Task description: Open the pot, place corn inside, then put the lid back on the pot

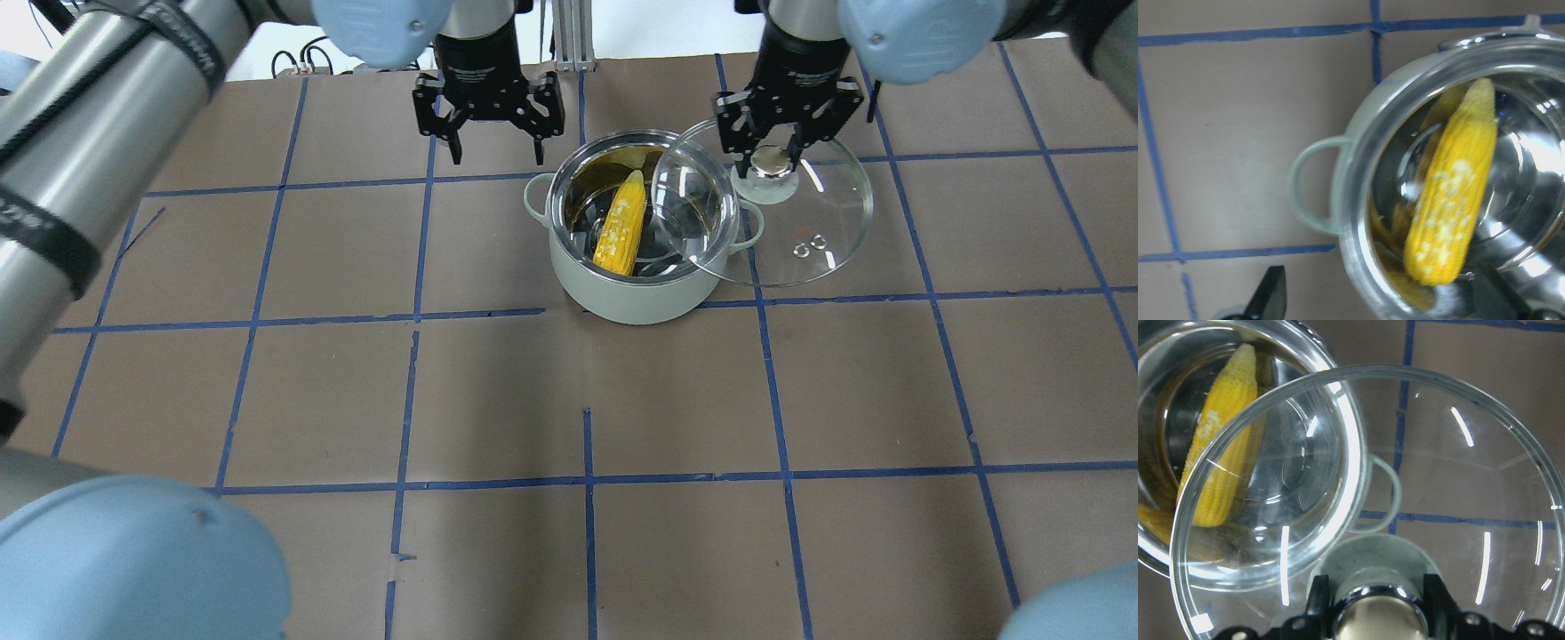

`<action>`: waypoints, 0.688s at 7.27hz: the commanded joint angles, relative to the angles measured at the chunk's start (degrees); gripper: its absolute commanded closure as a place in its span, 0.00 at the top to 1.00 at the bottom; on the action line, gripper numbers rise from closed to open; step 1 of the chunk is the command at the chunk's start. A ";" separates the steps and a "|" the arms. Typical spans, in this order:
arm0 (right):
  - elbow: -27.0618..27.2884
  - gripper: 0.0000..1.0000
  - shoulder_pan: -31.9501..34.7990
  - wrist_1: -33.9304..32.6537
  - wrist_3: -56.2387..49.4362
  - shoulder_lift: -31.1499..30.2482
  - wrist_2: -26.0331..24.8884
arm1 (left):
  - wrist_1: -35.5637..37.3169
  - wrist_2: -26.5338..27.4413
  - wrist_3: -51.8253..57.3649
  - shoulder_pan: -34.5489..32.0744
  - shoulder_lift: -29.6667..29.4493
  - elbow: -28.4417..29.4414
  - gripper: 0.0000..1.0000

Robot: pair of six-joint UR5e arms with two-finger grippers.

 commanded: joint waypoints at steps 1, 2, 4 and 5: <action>-7.86 0.27 5.36 -0.50 4.81 6.51 -0.31 | -0.14 -0.21 5.81 7.65 12.82 -11.61 1.00; -10.33 0.27 6.59 -0.58 4.99 9.15 -0.31 | -0.66 0.14 8.01 10.56 17.66 -14.01 1.00; -10.80 0.27 8.45 -1.37 6.05 11.80 -0.13 | -3.64 0.32 8.90 12.00 25.41 -17.09 1.00; -10.71 0.27 8.45 -1.81 5.87 12.51 -0.05 | -1.56 -0.03 11.09 13.39 27.27 -20.42 1.00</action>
